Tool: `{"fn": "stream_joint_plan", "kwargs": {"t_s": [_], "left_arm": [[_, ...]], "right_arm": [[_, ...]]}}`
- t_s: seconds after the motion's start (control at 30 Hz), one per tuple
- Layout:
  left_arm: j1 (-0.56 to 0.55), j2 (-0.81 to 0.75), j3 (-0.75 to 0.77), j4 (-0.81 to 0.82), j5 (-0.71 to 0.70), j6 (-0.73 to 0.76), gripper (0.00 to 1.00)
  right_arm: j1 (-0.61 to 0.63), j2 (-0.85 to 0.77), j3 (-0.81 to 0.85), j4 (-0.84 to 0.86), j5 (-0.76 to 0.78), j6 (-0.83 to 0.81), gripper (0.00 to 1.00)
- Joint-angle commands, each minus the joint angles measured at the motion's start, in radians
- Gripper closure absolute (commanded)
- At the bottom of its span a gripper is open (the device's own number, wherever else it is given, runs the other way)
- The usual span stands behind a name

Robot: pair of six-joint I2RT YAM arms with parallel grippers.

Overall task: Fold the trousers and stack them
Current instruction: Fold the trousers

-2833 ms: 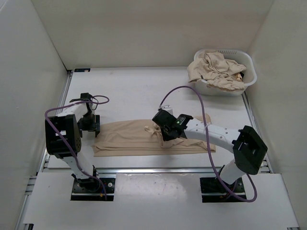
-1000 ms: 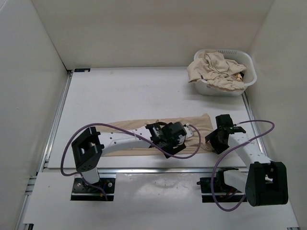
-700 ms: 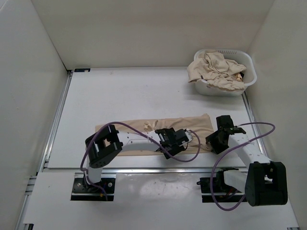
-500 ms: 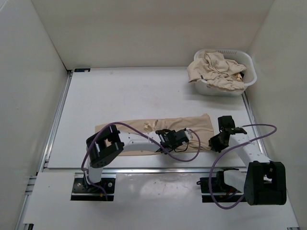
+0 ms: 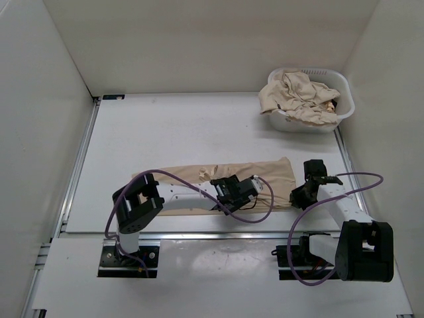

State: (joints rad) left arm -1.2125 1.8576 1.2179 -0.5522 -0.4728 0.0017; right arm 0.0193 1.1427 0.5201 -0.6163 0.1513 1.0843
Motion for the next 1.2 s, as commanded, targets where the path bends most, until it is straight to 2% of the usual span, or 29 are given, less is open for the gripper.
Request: {"fn": "stream_joint_plan", "kwargs": {"t_s": [0.0, 0.03, 0.07, 0.2, 0.27, 0.3, 0.4, 0.47, 0.57, 0.63, 0.7, 0.87, 1.07, 1.17], "left_arm": [[0.005, -0.064, 0.026, -0.032, -0.009, -0.002, 0.29], [0.017, -0.064, 0.037, -0.043, -0.009, -0.002, 0.32], [0.018, -0.064, 0.051, -0.043, 0.015, -0.002, 0.39], [0.030, -0.045, 0.051, -0.052, 0.037, -0.002, 0.53], [0.039, -0.034, 0.051, -0.064, 0.057, -0.002, 0.54], [0.039, -0.023, 0.051, -0.064, 0.066, -0.002, 0.58], [0.039, 0.009, 0.051, -0.089, 0.066, -0.002, 0.58], [0.048, 0.029, 0.051, -0.098, 0.066, -0.002, 0.50], [0.060, 0.051, 0.040, -0.107, 0.057, -0.002, 0.47], [0.071, 0.051, 0.040, -0.083, 0.057, -0.002, 0.61], [0.102, 0.051, 0.081, -0.083, 0.075, -0.002, 0.86], [0.102, -0.055, 0.140, -0.132, 0.066, -0.002, 0.86], [0.102, -0.136, 0.192, -0.284, 0.105, -0.002, 0.86], [0.088, -0.136, 0.129, -0.324, 0.140, -0.002, 0.86]], "right_arm": [[-0.013, 0.029, -0.026, -0.053, 0.080, -0.046, 0.84], [-0.013, 0.029, -0.026, -0.053, 0.080, -0.046, 0.84], [-0.013, 0.029, -0.026, -0.053, 0.080, -0.046, 0.84], [-0.013, 0.029, -0.026, -0.053, 0.080, -0.055, 0.84], [-0.013, 0.029, -0.026, -0.053, 0.071, -0.055, 0.84], [-0.013, 0.029, -0.026, -0.053, 0.071, -0.055, 0.84], [-0.013, 0.020, -0.026, -0.053, 0.071, -0.055, 0.83], [-0.013, 0.020, -0.026, -0.053, 0.071, -0.064, 0.83], [-0.013, 0.020, -0.026, -0.053, 0.071, -0.064, 0.83], [-0.013, 0.020, -0.035, -0.043, 0.071, -0.064, 0.83], [-0.013, 0.020, -0.035, -0.043, 0.071, -0.064, 0.88], [-0.031, 0.011, -0.035, -0.072, 0.106, -0.078, 0.97], [-0.041, -0.017, 0.011, -0.126, 0.140, -0.103, 0.98], [-0.041, -0.026, 0.020, -0.137, 0.140, -0.113, 0.98]]}}
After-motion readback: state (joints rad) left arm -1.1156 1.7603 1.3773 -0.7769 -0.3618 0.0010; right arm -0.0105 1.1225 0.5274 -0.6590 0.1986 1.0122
